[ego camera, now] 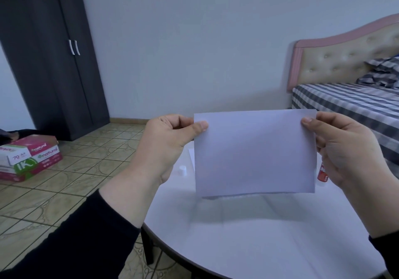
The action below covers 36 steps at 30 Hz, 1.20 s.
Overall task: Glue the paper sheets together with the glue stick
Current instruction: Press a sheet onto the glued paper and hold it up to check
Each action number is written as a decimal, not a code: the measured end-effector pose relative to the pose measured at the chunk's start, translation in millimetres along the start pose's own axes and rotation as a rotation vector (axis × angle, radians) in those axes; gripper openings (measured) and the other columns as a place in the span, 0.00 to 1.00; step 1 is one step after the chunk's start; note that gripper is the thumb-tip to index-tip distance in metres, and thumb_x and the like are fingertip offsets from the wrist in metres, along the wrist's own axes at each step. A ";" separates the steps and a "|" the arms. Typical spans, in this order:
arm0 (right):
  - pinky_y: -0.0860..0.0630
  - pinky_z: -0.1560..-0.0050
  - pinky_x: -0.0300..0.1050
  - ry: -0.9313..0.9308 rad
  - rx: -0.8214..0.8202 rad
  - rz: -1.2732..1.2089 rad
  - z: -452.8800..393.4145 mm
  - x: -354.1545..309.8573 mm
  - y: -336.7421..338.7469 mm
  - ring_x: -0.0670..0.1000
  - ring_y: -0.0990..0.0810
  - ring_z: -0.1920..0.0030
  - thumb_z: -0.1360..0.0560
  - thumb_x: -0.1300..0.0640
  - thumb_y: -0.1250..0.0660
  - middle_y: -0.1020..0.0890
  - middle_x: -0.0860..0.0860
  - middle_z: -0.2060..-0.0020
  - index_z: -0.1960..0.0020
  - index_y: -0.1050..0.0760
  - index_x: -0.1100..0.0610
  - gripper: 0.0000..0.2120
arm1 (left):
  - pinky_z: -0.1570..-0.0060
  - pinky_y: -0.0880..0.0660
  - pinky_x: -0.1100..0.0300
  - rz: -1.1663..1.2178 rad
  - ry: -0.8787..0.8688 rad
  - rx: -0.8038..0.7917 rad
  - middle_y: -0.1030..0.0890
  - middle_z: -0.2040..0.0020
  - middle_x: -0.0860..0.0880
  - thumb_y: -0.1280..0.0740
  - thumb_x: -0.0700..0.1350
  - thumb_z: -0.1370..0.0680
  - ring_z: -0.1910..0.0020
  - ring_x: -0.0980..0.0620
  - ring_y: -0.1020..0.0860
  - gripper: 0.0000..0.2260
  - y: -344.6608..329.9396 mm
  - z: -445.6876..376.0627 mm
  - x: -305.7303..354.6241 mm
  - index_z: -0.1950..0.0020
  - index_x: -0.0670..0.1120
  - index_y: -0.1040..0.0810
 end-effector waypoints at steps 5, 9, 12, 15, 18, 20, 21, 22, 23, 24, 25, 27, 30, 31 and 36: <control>0.22 0.54 0.44 -0.014 0.002 0.004 -1.0 1.7 0.1 0.50 0.18 0.59 0.29 0.63 0.27 0.15 0.51 0.57 0.57 0.18 0.56 0.03 | 0.45 0.21 0.56 0.138 0.010 0.003 0.15 0.57 0.41 0.29 0.39 0.25 0.58 0.48 0.16 0.09 0.1 -1.7 -0.4 0.55 0.32 0.19; 0.22 0.54 0.43 -0.010 -0.002 0.010 0.4 1.7 -1.4 0.49 0.19 0.61 0.28 0.63 0.28 0.15 0.51 0.58 0.57 0.18 0.56 0.03 | 0.41 0.23 0.53 0.071 0.012 0.007 0.15 0.53 0.42 0.27 0.37 0.27 0.53 0.47 0.16 0.04 0.8 -1.2 -0.9 0.58 0.36 0.18; 0.22 0.53 0.44 -0.016 -0.007 0.002 1.4 2.0 -3.1 0.51 0.19 0.59 0.28 0.63 0.28 0.15 0.52 0.58 0.57 0.19 0.56 0.04 | 0.42 0.24 0.61 -0.005 -0.010 0.019 0.15 0.51 0.43 0.25 0.38 0.29 0.49 0.54 0.17 0.04 2.9 -1.9 -2.1 0.61 0.39 0.18; 0.22 0.51 0.46 -0.024 -0.011 0.008 1.3 2.6 -4.0 0.52 0.20 0.58 0.28 0.63 0.28 0.16 0.52 0.57 0.56 0.19 0.56 0.04 | 0.57 0.26 0.76 -0.057 -0.033 0.047 0.17 0.52 0.46 0.24 0.37 0.30 0.57 0.66 0.19 0.06 2.7 -0.9 -0.5 0.61 0.37 0.20; 0.23 0.54 0.45 -0.039 -0.016 0.008 1.8 3.6 -4.5 0.53 0.20 0.58 0.28 0.63 0.28 0.16 0.53 0.56 0.58 0.19 0.55 0.04 | 0.63 0.28 0.77 -0.047 -0.044 0.059 0.18 0.55 0.46 0.25 0.33 0.30 0.62 0.69 0.20 0.08 1.0 -1.3 -1.3 0.64 0.39 0.23; 0.24 0.58 0.42 -0.046 -0.027 0.011 3.8 3.2 -5.3 0.53 0.20 0.58 0.28 0.63 0.28 0.16 0.53 0.56 0.58 0.20 0.54 0.04 | 0.64 0.28 0.77 -0.038 -0.048 0.058 0.17 0.57 0.48 0.26 0.32 0.30 0.64 0.69 0.20 0.08 0.5 -1.7 -2.3 0.65 0.38 0.23; 0.24 0.62 0.39 -0.049 -0.030 0.010 4.6 2.8 -5.6 0.52 0.20 0.59 0.28 0.63 0.28 0.16 0.53 0.56 0.58 0.20 0.54 0.04 | 0.65 0.28 0.77 -0.031 -0.050 0.056 0.17 0.58 0.49 0.26 0.32 0.30 0.64 0.69 0.20 0.08 0.3 -1.2 -2.1 0.64 0.37 0.23; 0.26 0.68 0.36 -0.056 -0.030 0.014 5.5 2.3 -6.1 0.52 0.20 0.60 0.27 0.62 0.29 0.17 0.53 0.56 0.58 0.20 0.54 0.04 | 0.64 0.28 0.76 -0.028 -0.051 0.057 0.17 0.59 0.50 0.26 0.32 0.30 0.64 0.68 0.20 0.07 0.8 -1.1 -2.4 0.63 0.37 0.22; 0.28 0.74 0.34 -0.064 -0.023 0.022 6.0 2.0 -6.1 0.50 0.21 0.62 0.27 0.62 0.29 0.17 0.52 0.56 0.57 0.21 0.54 0.04 | 0.63 0.27 0.75 -0.028 -0.052 0.061 0.17 0.59 0.50 0.25 0.33 0.30 0.63 0.68 0.20 0.06 1.3 -0.8 -2.0 0.62 0.36 0.21; 0.31 0.77 0.33 -0.070 -0.013 0.030 6.7 1.5 -6.8 0.49 0.22 0.64 0.27 0.62 0.29 0.18 0.52 0.57 0.57 0.22 0.54 0.04 | 0.59 0.26 0.73 -0.029 -0.050 0.068 0.16 0.59 0.50 0.25 0.35 0.30 0.61 0.66 0.19 0.05 2.5 -1.3 -2.4 0.62 0.36 0.20; 0.32 0.78 0.32 -0.071 -0.005 0.031 6.9 1.3 -7.1 0.48 0.22 0.64 0.26 0.61 0.30 0.18 0.52 0.57 0.57 0.22 0.54 0.04 | 0.53 0.24 0.69 -0.022 -0.044 0.072 0.15 0.57 0.49 0.24 0.38 0.30 0.58 0.63 0.18 0.05 3.9 -1.7 -3.1 0.61 0.38 0.18; 0.32 0.77 0.32 -0.065 0.006 0.020 7.0 1.4 -7.6 0.50 0.22 0.62 0.26 0.61 0.29 0.18 0.53 0.55 0.56 0.22 0.54 0.04 | 0.42 0.23 0.57 0.021 -0.027 0.058 0.14 0.55 0.46 0.26 0.41 0.28 0.53 0.53 0.16 0.05 4.9 -1.8 -3.5 0.58 0.39 0.16; 0.36 0.80 0.30 -0.065 0.022 0.010 7.9 0.9 -7.8 0.51 0.24 0.62 0.26 0.61 0.29 0.20 0.53 0.54 0.56 0.23 0.53 0.05 | 0.39 0.23 0.52 0.078 -0.025 0.041 0.15 0.54 0.42 0.29 0.41 0.25 0.54 0.49 0.17 0.08 3.8 -0.9 -3.5 0.56 0.34 0.17; 0.37 0.80 0.29 -0.065 0.029 0.009 7.8 1.1 -7.7 0.50 0.24 0.62 0.26 0.61 0.29 0.20 0.53 0.54 0.56 0.23 0.53 0.05 | 0.39 0.23 0.52 0.064 -0.033 0.050 0.15 0.54 0.43 0.29 0.40 0.25 0.53 0.50 0.17 0.09 3.7 -0.7 -3.8 0.55 0.34 0.17; 0.37 0.79 0.29 -0.060 0.045 -0.030 10.2 0.9 -10.6 0.48 0.24 0.65 0.27 0.61 0.29 0.21 0.52 0.56 0.56 0.23 0.52 0.05 | 0.49 0.26 0.68 -0.092 -0.098 0.089 0.16 0.53 0.48 0.26 0.40 0.27 0.52 0.63 0.19 0.06 4.9 -0.1 -5.2 0.59 0.37 0.17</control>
Point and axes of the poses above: each hand's wrist, its own z-axis away from the middle knuckle, its own y-axis out of the back of the hand, x = y × z, the point moved 2 cm from there along -z, towards the middle knuckle
